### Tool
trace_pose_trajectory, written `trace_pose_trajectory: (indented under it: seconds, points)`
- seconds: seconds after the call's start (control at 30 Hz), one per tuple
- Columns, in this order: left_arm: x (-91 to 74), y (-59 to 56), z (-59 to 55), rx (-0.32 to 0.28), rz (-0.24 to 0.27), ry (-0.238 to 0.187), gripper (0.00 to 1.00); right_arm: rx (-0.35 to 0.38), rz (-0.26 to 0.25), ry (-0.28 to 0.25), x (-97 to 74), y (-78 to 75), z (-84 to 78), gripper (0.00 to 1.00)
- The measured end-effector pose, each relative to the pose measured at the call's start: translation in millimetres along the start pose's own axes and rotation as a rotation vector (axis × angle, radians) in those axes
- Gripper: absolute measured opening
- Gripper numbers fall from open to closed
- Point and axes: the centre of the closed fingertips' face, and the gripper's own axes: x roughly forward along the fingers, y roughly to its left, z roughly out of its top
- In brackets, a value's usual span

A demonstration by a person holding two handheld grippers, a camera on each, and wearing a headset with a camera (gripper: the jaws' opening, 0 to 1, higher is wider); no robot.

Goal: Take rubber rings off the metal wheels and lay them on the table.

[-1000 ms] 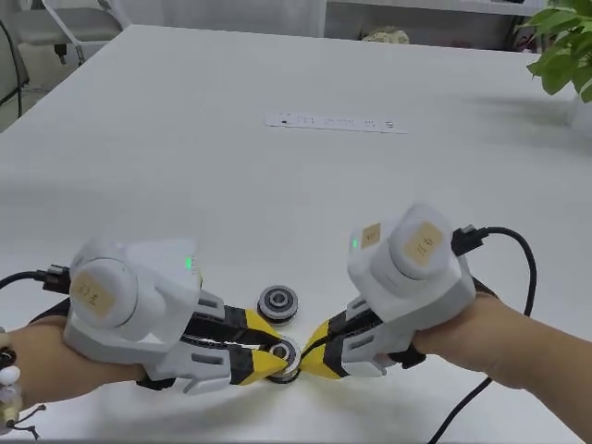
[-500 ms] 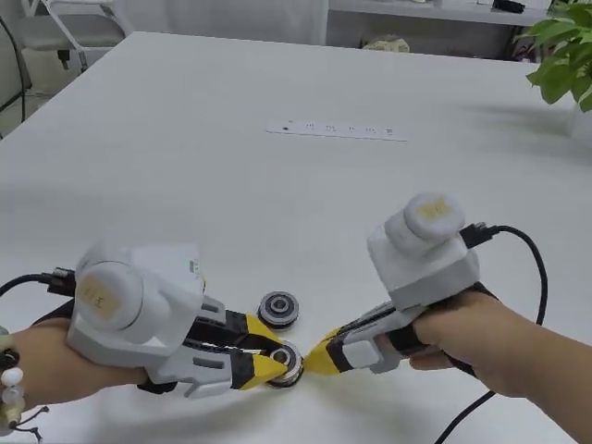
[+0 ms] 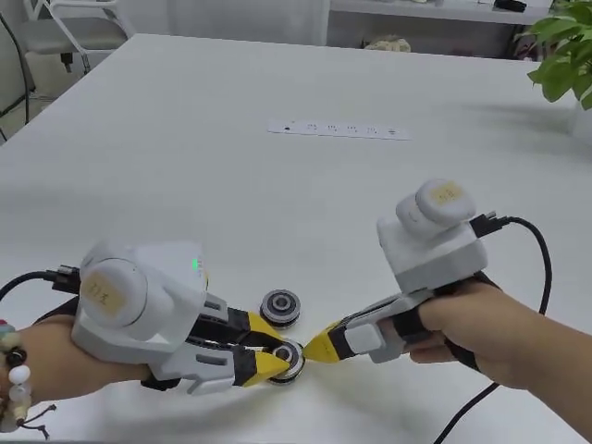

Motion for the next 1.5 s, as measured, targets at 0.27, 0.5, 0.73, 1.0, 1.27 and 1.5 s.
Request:
trace_pose_trajectory:
  seconds: [0.27,0.5,0.73,1.0,1.27,1.5]
  points:
    - [-0.1,0.4,-0.1,0.0,0.0,0.0,0.07,-0.011,0.012,-0.007,0.5,3.2,2.7,0.0]
    - [0.1,0.7,-0.2,-0.001,-0.001,0.0,0.07,-0.034,0.017,-0.006,1.3,6.0,3.6,0.0]
    - [0.3,0.7,-0.1,-0.003,0.0,-0.001,0.07,-0.031,0.027,-0.011,1.9,6.6,4.6,0.0]
    - [0.6,1.1,-0.2,-0.004,0.0,-0.001,0.07,-0.03,0.04,-0.018,2.6,8.8,5.5,0.0]
    - [0.4,1.3,-0.5,-0.005,0.0,-0.001,0.07,-0.031,0.053,-0.025,3.2,11.6,6.7,0.0]
    - [0.8,1.3,-0.2,-0.006,0.003,-0.002,0.07,-0.016,0.093,-0.053,3.5,18.4,11.0,0.0]
